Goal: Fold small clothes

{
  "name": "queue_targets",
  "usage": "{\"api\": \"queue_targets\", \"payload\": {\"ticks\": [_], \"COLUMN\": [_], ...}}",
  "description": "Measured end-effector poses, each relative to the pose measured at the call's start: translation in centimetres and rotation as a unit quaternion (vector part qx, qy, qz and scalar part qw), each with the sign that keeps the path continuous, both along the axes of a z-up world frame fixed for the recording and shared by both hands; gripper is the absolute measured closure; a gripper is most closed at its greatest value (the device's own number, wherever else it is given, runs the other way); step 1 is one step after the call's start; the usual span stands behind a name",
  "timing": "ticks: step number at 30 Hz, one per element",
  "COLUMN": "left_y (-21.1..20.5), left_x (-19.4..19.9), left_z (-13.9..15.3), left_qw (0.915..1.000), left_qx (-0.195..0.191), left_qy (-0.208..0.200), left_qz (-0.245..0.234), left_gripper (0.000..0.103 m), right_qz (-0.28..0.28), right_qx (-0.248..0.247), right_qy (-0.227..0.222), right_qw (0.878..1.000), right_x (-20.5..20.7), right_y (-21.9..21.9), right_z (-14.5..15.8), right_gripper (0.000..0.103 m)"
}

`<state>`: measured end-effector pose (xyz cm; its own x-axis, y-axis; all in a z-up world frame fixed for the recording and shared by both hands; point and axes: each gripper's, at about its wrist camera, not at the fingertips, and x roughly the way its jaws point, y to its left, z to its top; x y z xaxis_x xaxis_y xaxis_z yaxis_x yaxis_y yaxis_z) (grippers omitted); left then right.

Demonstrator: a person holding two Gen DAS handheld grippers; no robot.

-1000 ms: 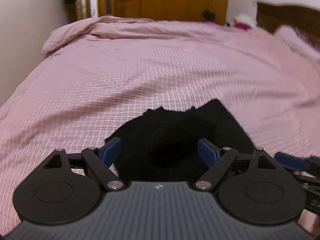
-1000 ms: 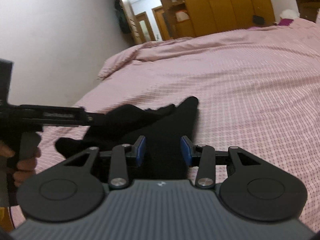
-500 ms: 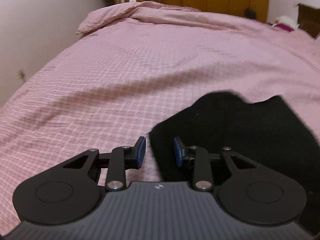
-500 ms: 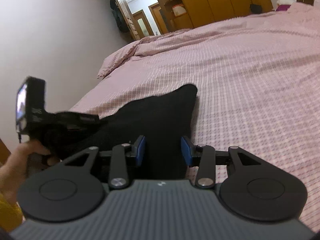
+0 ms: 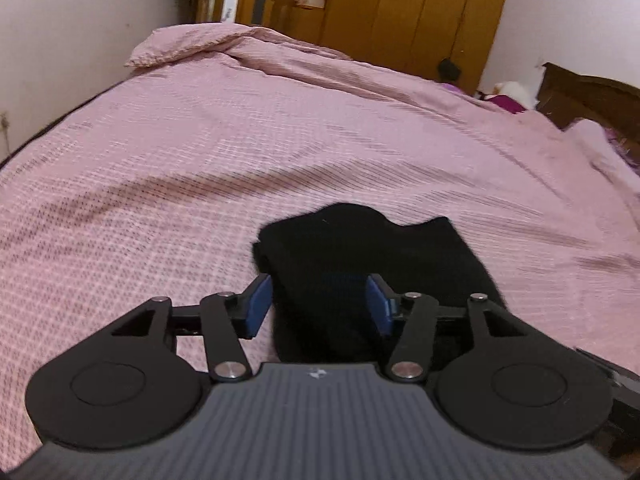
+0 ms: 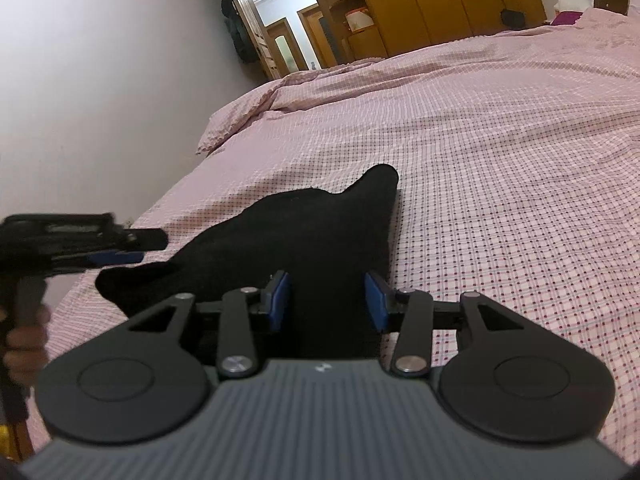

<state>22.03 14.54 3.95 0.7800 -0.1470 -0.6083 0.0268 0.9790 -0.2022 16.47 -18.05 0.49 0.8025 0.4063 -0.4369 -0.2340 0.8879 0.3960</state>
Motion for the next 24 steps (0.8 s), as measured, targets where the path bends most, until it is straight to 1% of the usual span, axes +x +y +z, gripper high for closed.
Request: {"api": "queue_targets", "payload": {"ticks": [3,5,6,7,8,9,12,13,16,17,19,20,21,22,24], "left_y": [-0.5,-0.9,-1.1,-1.2,-1.3,-1.2,-0.8,-0.6,0.4,0.7,1.2,1.4,1.7,1.9,2.2], "left_x": [-0.9,-1.2,-1.2,-1.3,-1.5,-1.7,-3.4,-3.9,-4.7,-4.8,-5.0,-5.0,-5.0,-5.0,-4.8], "left_z": [-0.4,-1.1,-1.5,-2.0,-2.4,-2.7,-2.7,-3.0,-4.8,-5.4,-6.5,-6.9,-7.3,-7.4,-7.3], "left_qw": [0.9996,0.9995,0.9996,0.9996,0.9997,0.9998,0.9999,0.9999,0.9993,0.9988,0.9978,0.9973,0.9970,0.9968,0.9966], "left_qx": [-0.020,-0.020,-0.019,-0.018,-0.017,-0.016,-0.007,-0.001,-0.007,-0.009,-0.007,-0.007,-0.008,-0.009,-0.011], "left_qy": [0.009,0.014,0.017,0.016,0.012,0.012,-0.008,-0.008,0.018,0.028,0.040,0.043,0.045,0.046,0.049], "left_qz": [-0.017,-0.019,-0.015,-0.014,-0.012,-0.010,0.008,0.015,0.032,0.038,0.052,0.059,0.063,0.065,0.066], "left_gripper": [0.043,0.043,0.044,0.048,0.069,0.084,0.085,0.085,0.085,0.085,0.084,0.079,0.074,0.072,0.068], "right_qz": [0.002,0.004,0.005,0.005,0.005,0.005,0.008,0.010,0.015,0.018,0.025,0.030,0.031,0.030,0.041], "right_qx": [-0.002,-0.001,-0.001,-0.002,-0.003,-0.003,-0.005,-0.005,-0.014,-0.022,-0.036,-0.037,-0.037,-0.042,-0.055], "right_qy": [-0.005,-0.008,-0.009,-0.010,-0.011,-0.013,-0.020,-0.026,-0.031,-0.023,0.009,0.028,0.033,0.030,0.042], "right_qw": [1.000,1.000,1.000,1.000,1.000,1.000,1.000,1.000,0.999,0.999,0.999,0.998,0.998,0.998,0.997], "right_x": [-0.3,-0.6,-0.7,-0.9,-1.0,-1.1,-1.6,-1.8,-1.9,-1.7,-1.1,-0.8,-0.8,-0.9,-0.8], "right_y": [0.0,-0.1,-0.1,-0.1,-0.1,-0.1,-0.1,0.0,0.3,0.5,1.1,1.4,1.6,1.7,2.1], "right_z": [0.3,0.5,0.7,0.8,0.8,0.9,1.4,1.5,1.5,1.1,0.0,-0.9,-1.7,-2.0,-2.6], "right_gripper": [0.058,0.058,0.058,0.058,0.058,0.058,0.058,0.058,0.058,0.058,0.059,0.058,0.054,0.047,0.041]}}
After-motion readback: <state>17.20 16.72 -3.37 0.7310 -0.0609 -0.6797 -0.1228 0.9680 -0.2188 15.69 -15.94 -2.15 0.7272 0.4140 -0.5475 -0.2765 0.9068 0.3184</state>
